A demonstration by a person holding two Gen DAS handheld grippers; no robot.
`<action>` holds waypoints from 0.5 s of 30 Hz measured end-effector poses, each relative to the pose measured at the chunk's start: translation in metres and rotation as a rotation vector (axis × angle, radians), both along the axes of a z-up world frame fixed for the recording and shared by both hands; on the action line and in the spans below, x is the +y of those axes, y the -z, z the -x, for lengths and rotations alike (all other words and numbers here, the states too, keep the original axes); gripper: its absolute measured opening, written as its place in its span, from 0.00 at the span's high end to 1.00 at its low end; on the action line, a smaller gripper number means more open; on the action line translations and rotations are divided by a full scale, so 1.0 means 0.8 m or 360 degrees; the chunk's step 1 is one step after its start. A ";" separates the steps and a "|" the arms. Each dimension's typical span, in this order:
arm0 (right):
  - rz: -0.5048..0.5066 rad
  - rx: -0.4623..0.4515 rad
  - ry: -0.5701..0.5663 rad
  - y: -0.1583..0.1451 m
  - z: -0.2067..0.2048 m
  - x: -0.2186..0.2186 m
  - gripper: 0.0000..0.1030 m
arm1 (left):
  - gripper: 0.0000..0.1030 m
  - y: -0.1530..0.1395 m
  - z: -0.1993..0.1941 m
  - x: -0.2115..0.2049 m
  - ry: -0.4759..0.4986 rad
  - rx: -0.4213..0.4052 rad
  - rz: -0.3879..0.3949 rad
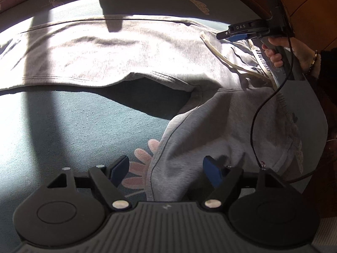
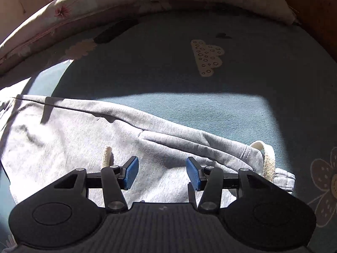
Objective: Fold clothes
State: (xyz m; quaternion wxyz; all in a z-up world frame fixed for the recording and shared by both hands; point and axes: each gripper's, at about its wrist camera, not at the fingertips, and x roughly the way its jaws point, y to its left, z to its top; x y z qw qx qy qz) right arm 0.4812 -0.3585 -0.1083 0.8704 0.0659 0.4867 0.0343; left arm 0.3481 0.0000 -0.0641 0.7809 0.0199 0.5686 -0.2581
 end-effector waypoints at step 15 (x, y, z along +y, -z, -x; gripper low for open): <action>0.0096 -0.0025 -0.0215 -0.031 0.015 0.088 0.41 | 0.26 -0.010 0.022 0.041 -0.0174 -0.0024 -0.0032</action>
